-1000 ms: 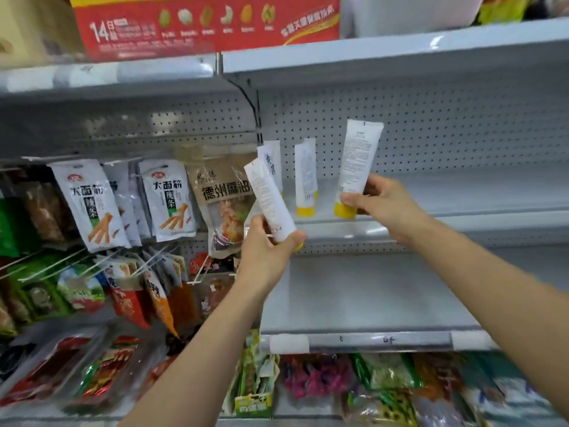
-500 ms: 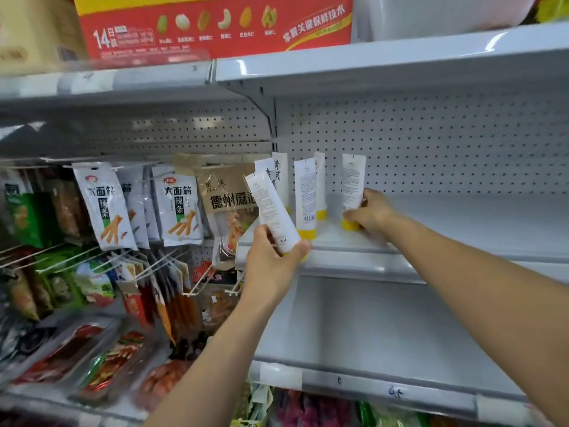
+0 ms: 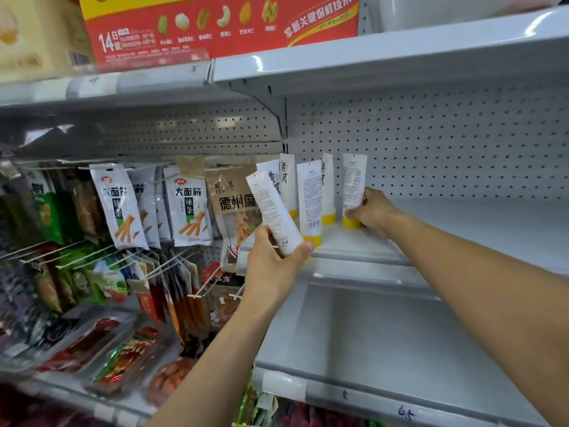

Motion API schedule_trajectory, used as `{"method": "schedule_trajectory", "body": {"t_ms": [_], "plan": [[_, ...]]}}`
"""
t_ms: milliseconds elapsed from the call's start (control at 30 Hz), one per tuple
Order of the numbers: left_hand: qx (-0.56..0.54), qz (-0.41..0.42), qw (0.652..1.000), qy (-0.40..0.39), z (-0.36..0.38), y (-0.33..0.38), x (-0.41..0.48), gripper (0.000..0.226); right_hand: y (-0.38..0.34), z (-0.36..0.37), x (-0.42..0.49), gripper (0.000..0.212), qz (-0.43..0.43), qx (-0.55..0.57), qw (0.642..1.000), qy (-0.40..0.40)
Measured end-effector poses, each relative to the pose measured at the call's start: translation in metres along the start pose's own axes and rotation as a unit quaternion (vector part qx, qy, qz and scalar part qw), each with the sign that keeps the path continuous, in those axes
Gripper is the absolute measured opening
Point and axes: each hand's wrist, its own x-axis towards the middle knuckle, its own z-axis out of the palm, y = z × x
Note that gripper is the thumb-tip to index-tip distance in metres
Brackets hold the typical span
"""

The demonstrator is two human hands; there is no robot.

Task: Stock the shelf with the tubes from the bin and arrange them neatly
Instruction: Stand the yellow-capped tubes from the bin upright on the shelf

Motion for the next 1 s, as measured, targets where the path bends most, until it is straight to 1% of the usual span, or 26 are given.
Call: {"method": "schedule_trajectory", "body": {"t_ms": [100, 333, 533, 867, 933, 1000], "plan": [[0.002, 0.0, 1.0, -0.001, 0.003, 0.001, -0.001, 0.048, 0.0, 0.0, 0.0, 0.053, -0.001, 0.005, 1.0, -0.003], [0.002, 0.003, 1.0, 0.001, 0.007, 0.0, 0.0, 0.048, -0.002, 0.004, 0.005, 0.047, -0.002, 0.008, 1.0, -0.005], [-0.005, -0.003, 1.0, 0.0, 0.01, 0.0, 0.002, 0.048, -0.005, 0.012, 0.014, 0.046, -0.016, 0.009, 1.0, -0.025], [0.0, -0.001, 1.0, 0.003, 0.011, 0.002, -0.001, 0.046, 0.009, -0.007, 0.013, 0.054, -0.013, -0.003, 0.999, -0.037], [-0.002, -0.002, 1.0, 0.004, 0.011, 0.004, -0.002, 0.046, 0.008, -0.006, 0.012, 0.054, 0.002, -0.022, 0.999, -0.037], [-0.005, 0.0, 1.0, 0.005, 0.01, 0.004, -0.003, 0.046, 0.005, -0.009, 0.007, 0.061, 0.023, -0.04, 0.998, -0.034]]}}
